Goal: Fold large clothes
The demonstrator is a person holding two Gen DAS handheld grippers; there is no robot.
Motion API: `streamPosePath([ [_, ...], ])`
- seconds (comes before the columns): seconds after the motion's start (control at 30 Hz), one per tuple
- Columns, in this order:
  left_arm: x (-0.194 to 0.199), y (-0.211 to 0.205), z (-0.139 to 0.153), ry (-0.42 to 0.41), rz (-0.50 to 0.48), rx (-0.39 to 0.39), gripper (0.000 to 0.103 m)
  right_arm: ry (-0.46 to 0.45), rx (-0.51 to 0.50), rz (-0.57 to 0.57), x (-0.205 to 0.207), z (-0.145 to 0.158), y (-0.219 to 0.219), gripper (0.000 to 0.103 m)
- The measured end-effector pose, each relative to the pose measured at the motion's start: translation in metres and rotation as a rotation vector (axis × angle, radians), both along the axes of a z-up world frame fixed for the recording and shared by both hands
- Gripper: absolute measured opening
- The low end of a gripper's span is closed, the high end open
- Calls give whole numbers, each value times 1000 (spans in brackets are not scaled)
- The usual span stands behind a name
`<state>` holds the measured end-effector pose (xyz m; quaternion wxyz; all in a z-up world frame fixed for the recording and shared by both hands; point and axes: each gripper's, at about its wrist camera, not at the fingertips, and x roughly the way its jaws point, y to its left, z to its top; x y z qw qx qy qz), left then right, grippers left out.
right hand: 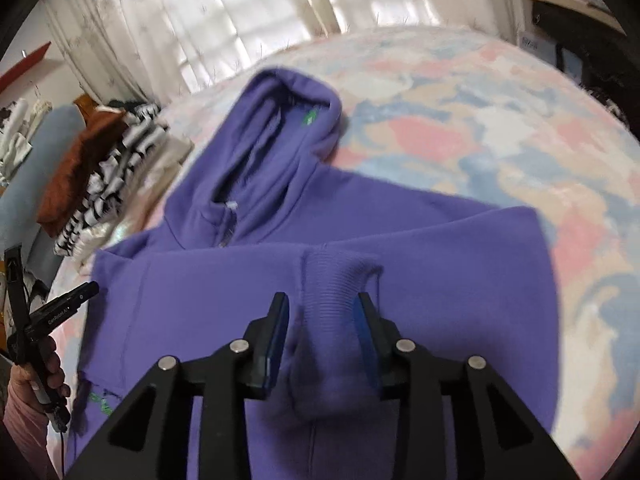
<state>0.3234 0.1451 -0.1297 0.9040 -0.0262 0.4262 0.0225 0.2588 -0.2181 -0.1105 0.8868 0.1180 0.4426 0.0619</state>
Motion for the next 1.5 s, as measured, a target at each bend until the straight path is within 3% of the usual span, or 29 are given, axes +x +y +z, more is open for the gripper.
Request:
streamPosePath([
  [0.1, -18, -14, 19, -16, 1, -1, 34, -18, 1, -11, -14, 13, 2, 35],
  [0.2, -29, -31, 17, 26, -22, -77, 34, -4, 12, 6, -21, 15, 20, 35],
  [0.4, -51, -84, -24, 114, -39, -118, 34, -4, 25, 152, -28, 0, 87, 35],
  [0.53, -54, -97, -50, 97, -26, -33, 36, 59, -87, 194, -22, -32, 115, 32],
  [0.57, -54, -96, -50, 98, -27, -45, 36, 63, -87, 191, -20, -38, 109, 30],
  [0.63, -52, -92, -48, 107, -32, -57, 36, 61, -42, 158, -19, -36, 88, 17],
  [0.73, -54, -86, -45, 117, -62, -53, 36, 58, -25, 69, -22, -29, 42, 14],
  [0.77, -55, -85, -42, 118, -72, -43, 36, 58, 42, 71, -24, -26, 24, 7],
  [0.83, -57, -81, -36, 115, -75, -21, 36, 59, 93, 45, -29, -19, 0, 9],
  [0.9, -54, -72, -31, 101, -71, -36, 37, 38, 31, -4, -32, -12, -14, 13],
  [0.97, -50, -72, -27, 84, -65, -33, 38, 32, 90, -33, -27, -9, -31, 13],
  [1.23, -6, -82, -39, 89, -28, -9, 40, 10, 155, 1, 18, -15, -8, 13],
  [1.33, 6, -79, -48, 76, 8, 36, 53, 48, 79, -27, 32, -28, -2, 11],
  [1.4, 10, -74, -50, 72, 22, 36, 61, 62, 27, -74, 36, -35, -10, 3],
  [1.5, 12, -69, -51, 68, 8, 21, 63, 69, 62, -93, 32, -36, -27, 0],
])
